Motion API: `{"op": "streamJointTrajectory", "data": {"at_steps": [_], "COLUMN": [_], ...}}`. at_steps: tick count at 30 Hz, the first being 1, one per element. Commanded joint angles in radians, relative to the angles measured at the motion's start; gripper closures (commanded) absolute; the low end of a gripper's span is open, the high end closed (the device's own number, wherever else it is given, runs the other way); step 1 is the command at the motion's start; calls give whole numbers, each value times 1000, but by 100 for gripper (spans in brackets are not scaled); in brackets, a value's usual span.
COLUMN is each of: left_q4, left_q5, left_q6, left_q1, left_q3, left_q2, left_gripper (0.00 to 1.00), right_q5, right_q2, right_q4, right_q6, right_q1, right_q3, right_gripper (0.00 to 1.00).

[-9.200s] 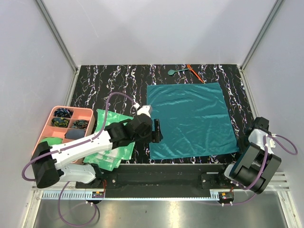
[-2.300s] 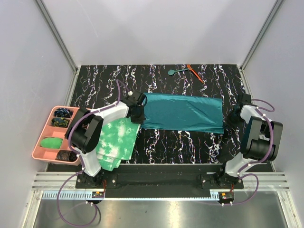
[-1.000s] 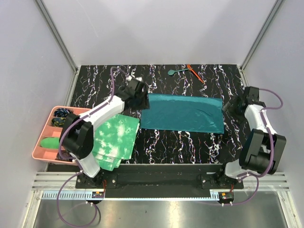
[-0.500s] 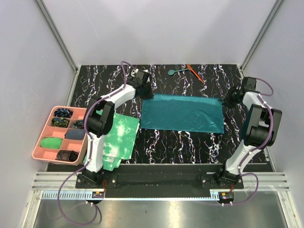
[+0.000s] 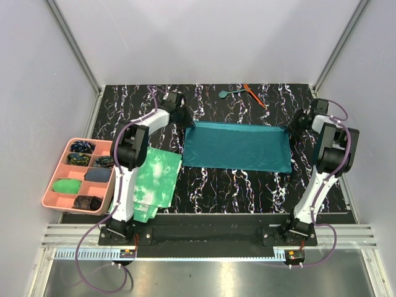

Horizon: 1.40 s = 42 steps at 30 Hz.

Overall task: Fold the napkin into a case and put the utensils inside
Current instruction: Smooth out the rectangle-folded napkin at the center of the board.

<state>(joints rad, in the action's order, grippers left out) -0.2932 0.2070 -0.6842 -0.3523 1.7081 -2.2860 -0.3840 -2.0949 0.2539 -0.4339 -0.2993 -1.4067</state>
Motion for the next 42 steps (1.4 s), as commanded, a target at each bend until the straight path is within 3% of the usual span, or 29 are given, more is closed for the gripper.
{"op": "streamJointTrajectory", "data": {"at_steps": [1, 6, 11, 14, 19, 25, 28, 32, 36, 37, 38, 42], "left_q4": [8, 0, -3, 31, 140, 174, 117, 71, 49, 45, 43, 22], "left_q5": [43, 75, 121, 132, 120, 157, 89, -18, -44, -34, 0, 13], "left_q6": [8, 32, 26, -4, -52, -86, -19, 6, 23, 15, 6, -9], "left_q1": [27, 27, 24, 23, -13, -59, -117, -201, -306, -313, -316, -315], "left_q3": [74, 105, 105, 73, -7, -11, -25, -105, -137, -139, -154, -208], "left_q2": [-32, -29, 25, 74, 137, 106, 158, 256, 312, 310, 310, 329], "left_gripper": [83, 79, 75, 75, 77, 78, 77, 77, 76, 76, 76, 76], "right_q5": [7, -6, 37, 37, 27, -29, 69, 363, 455, 436, 407, 390], "right_q2": [-39, -19, 79, 133, 165, 139, 154, 248, 306, 321, 355, 423], "right_q4": [-31, -22, 42, 54, 19, -84, 47, 247, 376, 392, 389, 369], "right_q6": [55, 86, 90, 74, 26, -48, 10, 81, 147, 144, 142, 123], "right_q1": [6, 9, 25, 49, 112, 152, 152, 150, 150, 150, 150, 144], "right_q3": [-80, -97, -103, -87, -41, 21, -8, -21, 12, 35, 63, 204], "right_gripper": [61, 58, 39, 34, 33, 36, 36, 34, 41, 51, 67, 74]}}
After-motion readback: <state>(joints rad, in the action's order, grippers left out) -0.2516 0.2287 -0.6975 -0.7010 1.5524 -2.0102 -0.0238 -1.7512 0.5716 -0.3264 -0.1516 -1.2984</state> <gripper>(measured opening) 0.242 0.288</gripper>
